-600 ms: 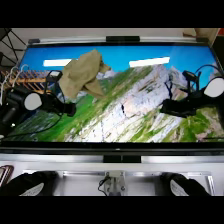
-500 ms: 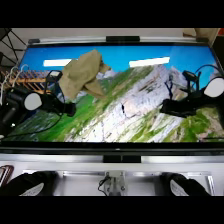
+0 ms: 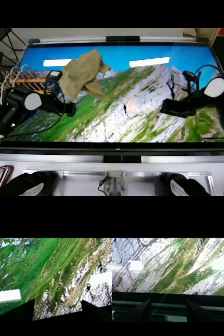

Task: Fold the shirts.

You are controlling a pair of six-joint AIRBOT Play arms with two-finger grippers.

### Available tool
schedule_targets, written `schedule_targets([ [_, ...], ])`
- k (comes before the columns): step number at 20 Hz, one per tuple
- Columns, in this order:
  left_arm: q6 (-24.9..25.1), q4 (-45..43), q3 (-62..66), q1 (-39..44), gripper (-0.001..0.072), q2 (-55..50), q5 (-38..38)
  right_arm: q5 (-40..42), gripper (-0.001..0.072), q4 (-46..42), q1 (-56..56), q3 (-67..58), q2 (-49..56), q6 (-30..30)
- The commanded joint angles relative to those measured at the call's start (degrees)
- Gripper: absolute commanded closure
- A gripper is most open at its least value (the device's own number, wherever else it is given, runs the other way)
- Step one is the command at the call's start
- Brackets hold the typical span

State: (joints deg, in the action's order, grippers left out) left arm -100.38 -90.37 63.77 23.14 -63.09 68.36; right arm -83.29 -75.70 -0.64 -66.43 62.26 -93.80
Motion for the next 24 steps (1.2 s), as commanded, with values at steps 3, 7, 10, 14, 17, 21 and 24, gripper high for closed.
schedule_targets([
  [3,0.0,0.0,0.0,0.0,-0.0011,0.0,0.0,0.1,0.0164,0.1,0.0,0.0,0.0,-0.2],
  [7,-0.5,1.3,0.0,0.1,-0.001,-0.2,-5.2,3.9,0.0164,0.7,0.0,0.0,0.0,-0.7],
  [10,-2.1,3.1,0.0,0.1,-0.0009,-1.0,-15.2,3.5,0.0164,0.7,0.0,0.0,0.0,-0.6],
  [14,-4.3,3.2,7.0,-6.2,0.0057,-9.6,-20.2,3.0,0.0164,2.9,0.0,0.0,0.0,-0.3],
  [17,-5.4,3.0,22.7,-18.5,0.0053,-23.7,-3.5,3.1,0.0164,5.8,0.0,0.0,0.0,1.5],
  [21,-7.3,13.2,29.8,-27.3,0.0042,-36.6,6.6,3.6,0.0164,6.4,0.0,0.0,0.0,1.5],
  [24,-6.7,16.5,29.8,-26.5,0.0041,-41.0,2.0,5.5,0.0164,6.4,0.0,0.0,0.0,1.5],
])
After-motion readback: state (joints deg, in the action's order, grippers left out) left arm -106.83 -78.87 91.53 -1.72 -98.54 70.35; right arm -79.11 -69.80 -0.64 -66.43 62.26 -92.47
